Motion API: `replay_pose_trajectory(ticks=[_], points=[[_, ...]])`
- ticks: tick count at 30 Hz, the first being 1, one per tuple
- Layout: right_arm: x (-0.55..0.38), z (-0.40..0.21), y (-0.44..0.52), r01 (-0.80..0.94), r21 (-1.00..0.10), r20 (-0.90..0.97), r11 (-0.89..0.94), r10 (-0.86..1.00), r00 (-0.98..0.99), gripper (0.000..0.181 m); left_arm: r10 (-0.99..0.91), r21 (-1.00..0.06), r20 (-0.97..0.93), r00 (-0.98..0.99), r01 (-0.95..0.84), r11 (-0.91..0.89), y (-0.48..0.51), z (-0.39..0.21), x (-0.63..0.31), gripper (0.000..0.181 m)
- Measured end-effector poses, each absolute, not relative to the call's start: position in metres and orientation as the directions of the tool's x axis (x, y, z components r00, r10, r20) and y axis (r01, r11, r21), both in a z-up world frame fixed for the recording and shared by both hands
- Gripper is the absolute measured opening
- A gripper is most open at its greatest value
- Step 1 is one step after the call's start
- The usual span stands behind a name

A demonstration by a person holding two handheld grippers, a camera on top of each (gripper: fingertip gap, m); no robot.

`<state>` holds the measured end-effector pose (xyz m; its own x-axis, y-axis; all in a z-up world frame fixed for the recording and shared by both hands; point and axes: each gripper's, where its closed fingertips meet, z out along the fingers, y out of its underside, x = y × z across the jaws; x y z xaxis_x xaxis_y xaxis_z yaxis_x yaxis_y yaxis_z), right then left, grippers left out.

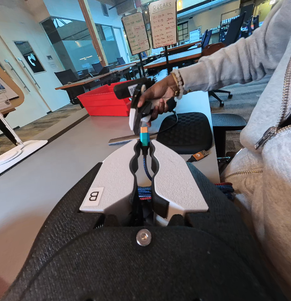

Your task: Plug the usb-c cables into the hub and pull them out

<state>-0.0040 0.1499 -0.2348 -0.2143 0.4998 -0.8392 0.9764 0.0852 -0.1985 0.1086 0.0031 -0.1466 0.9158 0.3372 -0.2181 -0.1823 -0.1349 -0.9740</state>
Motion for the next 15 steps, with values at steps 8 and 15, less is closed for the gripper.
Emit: replay_pose_trajectory(ticks=[8, 15], points=[[-0.012, -0.236, 0.12, 0.992, -0.119, -0.93, 0.031, 0.347, -0.122, 0.015, 0.336, -0.982, -0.187, 0.923, -0.164, -0.094, 0.0, -0.143, 0.108, 0.011], [0.005, -0.207, 0.112, 0.962, -0.255, -0.922, 0.096, 0.278, -0.271, 0.009, 0.342, -0.99, -0.131, 0.93, -0.104, -0.096, -0.001, -0.142, 0.101, 0.011]])
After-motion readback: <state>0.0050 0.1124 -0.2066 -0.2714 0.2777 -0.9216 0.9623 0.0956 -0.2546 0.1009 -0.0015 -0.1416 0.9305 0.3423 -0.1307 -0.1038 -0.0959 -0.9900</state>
